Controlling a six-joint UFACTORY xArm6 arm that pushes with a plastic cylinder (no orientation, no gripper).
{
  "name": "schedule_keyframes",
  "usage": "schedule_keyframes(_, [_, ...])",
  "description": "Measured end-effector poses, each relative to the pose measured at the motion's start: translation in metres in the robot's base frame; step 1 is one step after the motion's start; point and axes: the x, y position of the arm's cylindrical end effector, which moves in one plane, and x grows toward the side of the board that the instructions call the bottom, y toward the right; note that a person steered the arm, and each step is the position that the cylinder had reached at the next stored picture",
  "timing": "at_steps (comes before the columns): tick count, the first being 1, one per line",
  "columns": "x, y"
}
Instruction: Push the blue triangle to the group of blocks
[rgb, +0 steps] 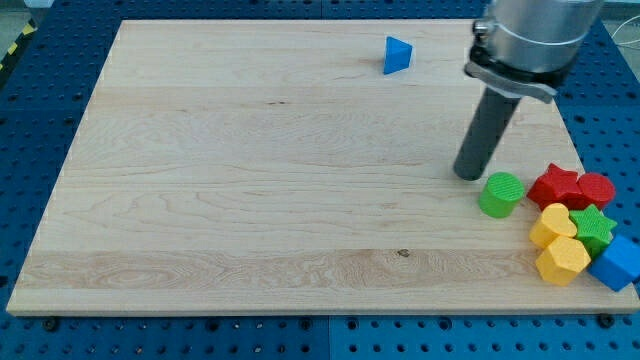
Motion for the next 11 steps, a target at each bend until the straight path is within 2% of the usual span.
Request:
schedule_keyframes(1, [0.002, -0.012])
schedule_keyframes(3, [0.020, 0.024])
schedule_keyframes(5, [0.004, 0.019])
schedule_keyframes(7, [-0.099, 0.028])
schedule_keyframes(9, [-0.209, 0.002])
schedule_keyframes(10, [-0.238, -0.026])
schedule_keyframes(11, [-0.233, -0.042])
